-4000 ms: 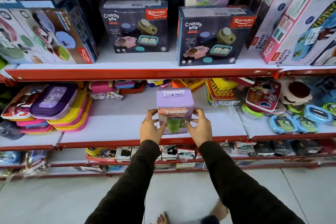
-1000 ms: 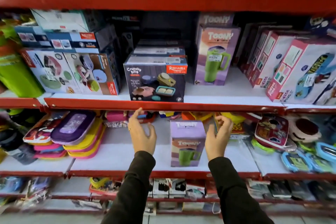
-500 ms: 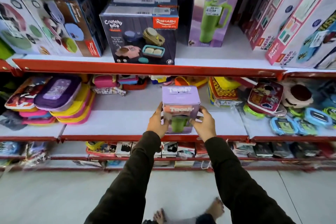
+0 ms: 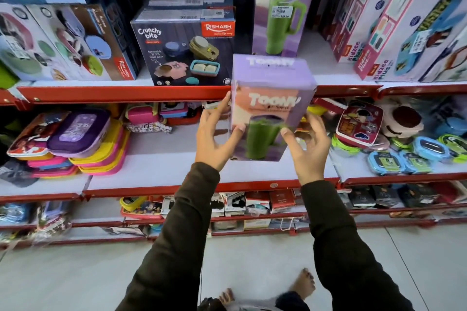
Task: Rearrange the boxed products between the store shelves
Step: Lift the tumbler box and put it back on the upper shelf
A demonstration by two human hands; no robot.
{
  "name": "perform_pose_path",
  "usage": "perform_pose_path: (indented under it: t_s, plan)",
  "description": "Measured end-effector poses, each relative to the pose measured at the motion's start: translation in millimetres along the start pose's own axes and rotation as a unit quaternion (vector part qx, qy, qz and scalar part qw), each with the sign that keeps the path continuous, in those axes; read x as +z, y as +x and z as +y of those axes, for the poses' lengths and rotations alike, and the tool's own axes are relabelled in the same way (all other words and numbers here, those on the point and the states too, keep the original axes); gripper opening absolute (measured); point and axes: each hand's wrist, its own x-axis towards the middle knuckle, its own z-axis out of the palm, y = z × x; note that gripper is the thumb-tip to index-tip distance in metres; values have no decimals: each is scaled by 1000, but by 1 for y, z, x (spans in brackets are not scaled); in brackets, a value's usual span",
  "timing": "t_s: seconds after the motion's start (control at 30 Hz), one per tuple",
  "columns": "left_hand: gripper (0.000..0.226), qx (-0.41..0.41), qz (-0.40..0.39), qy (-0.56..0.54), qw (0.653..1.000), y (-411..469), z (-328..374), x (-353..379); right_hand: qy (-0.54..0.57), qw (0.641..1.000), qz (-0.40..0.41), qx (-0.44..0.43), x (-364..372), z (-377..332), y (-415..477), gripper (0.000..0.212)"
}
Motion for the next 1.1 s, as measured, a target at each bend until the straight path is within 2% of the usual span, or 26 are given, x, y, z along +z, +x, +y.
perform_pose_path:
  t_s: [0.13,0.3,0.7,0.87,1.1]
  plan:
    - [67,35,28,-14,999,32,44,-2,67,996,24,-50,8,-39,27,42]
    - [68,46,52,-17,997,63,75,-5,73,994,49,-70,14,-72,54,38]
    - [72,30,46,-27,998,67,85,2,58,995,46,-61,6,-78,59,36]
    - [70,51,43,-29,997,80,94,10,77,991,62,-93,0,-89,69,32]
    - [63,83,11,-2,996,117,110,33,-4,991,23,-135,-16,-95,117,48]
